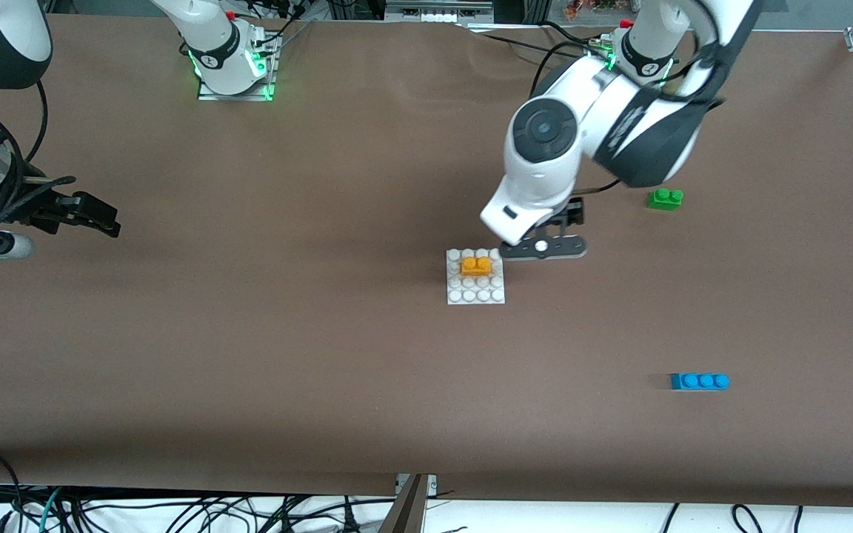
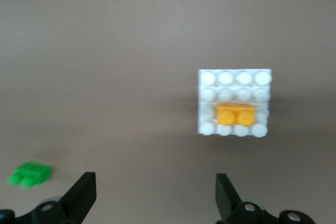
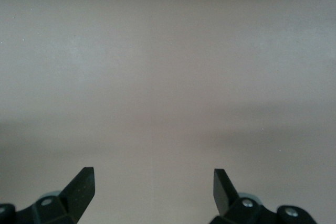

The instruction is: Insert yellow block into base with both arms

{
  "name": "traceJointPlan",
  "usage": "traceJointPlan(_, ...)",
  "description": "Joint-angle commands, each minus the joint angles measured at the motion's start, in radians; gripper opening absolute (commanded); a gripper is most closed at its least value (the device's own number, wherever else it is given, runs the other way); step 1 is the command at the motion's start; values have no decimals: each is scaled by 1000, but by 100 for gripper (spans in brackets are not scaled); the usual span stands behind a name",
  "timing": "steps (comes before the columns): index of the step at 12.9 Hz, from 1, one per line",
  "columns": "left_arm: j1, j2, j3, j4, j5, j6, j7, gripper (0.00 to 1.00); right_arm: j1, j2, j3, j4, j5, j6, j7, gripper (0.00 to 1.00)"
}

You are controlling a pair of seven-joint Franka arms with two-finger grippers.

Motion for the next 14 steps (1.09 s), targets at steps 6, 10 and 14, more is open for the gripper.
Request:
traceJointPlan(6, 234, -129, 153, 95, -231, -102, 496, 100, -3, -38, 13, -14, -14, -72, -12, 100)
traceJointPlan(10, 204, -284, 327, -110, -265, -33, 649, 100, -3, -38, 13, -14, -13, -73, -12, 100)
traceJointPlan(14, 111, -440, 453, -320, -261, 126, 733, 100, -5, -35, 8, -14, -13, -69, -12, 100)
